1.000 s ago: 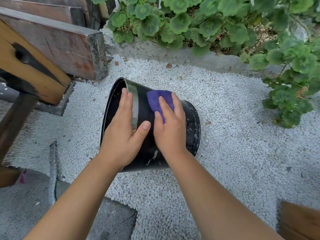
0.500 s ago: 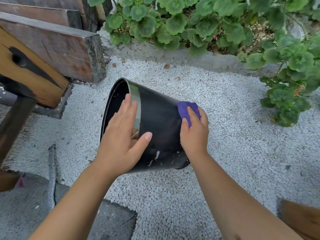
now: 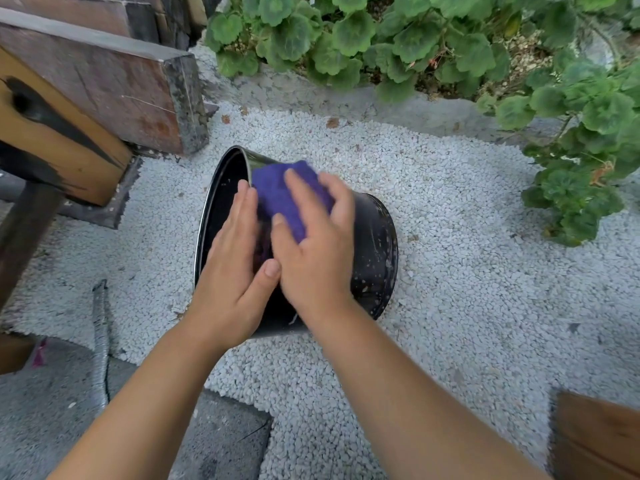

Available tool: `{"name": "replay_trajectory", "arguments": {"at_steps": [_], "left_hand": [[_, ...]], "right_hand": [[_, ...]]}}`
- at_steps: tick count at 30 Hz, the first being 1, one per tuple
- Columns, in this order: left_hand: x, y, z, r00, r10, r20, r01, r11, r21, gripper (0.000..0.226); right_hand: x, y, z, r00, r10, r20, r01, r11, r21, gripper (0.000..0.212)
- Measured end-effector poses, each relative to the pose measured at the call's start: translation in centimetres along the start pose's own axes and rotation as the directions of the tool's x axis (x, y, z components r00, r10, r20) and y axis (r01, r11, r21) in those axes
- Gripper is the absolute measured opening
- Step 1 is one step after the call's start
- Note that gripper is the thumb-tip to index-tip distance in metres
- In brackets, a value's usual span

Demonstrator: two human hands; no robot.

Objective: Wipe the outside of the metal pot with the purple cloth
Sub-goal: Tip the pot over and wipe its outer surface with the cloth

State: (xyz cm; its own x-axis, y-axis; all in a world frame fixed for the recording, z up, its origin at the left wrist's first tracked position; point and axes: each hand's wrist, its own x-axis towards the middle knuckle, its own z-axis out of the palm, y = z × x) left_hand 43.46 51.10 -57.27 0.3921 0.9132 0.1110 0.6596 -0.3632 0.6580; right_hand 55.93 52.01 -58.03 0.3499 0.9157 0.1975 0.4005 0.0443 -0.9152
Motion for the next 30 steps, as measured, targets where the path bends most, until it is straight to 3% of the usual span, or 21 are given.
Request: {"name": "replay_trajectory", "arguments": {"at_steps": [6,17,21,24,27,28,30], "left_hand": [[-0.4,-0.5,0.0,0.999,-0.032,-0.004,0.031,0.998,-0.057,0.097],[-0.3,-0.3,0.0,0.995,-0.095,-0.039,0.092,0.994,-0.065,0.09],[-0.7,0.4,0.6,0.959,-0.114,-0.26,0.118,0.993,-0.002,0.067],[-1.1,0.4,0.4,0.959,-0.153,-0.239,0.148,0.988,-0.038,0.067],[-2.1,0.0,0.0,0.979,-0.16,-0.128,0.15,0.985,-0.086,0.067],[-2.5,-0.2,0.0,0.972,-0.212,-0.103,0.196,0.97,-0.145,0.069],[-3.3,-0.4,-0.1,0.951,-0.299,-0.081,0.272,0.931,-0.242,0.07]], "right_hand": [[-1.7,3.6,0.1,0.993,-0.119,0.023,0.12,0.989,-0.089,0.038],[-0.5,10.4,-3.4,0.974,0.218,-0.064,-0.225,0.962,-0.153,0.039],[-0.2,11.1,-3.8,0.964,0.256,-0.069,-0.265,0.945,-0.19,0.04],[0.3,11.3,-4.1,0.96,0.277,-0.044,-0.28,0.941,-0.191,0.04],[1.3,10.9,-4.9,0.931,0.353,-0.088,-0.361,0.928,-0.094,0.04],[1.9,10.7,-5.3,0.898,0.415,-0.143,-0.419,0.908,0.001,0.04],[3.5,9.9,-6.2,0.764,0.601,-0.234,-0.508,0.784,0.357,0.039]]}}
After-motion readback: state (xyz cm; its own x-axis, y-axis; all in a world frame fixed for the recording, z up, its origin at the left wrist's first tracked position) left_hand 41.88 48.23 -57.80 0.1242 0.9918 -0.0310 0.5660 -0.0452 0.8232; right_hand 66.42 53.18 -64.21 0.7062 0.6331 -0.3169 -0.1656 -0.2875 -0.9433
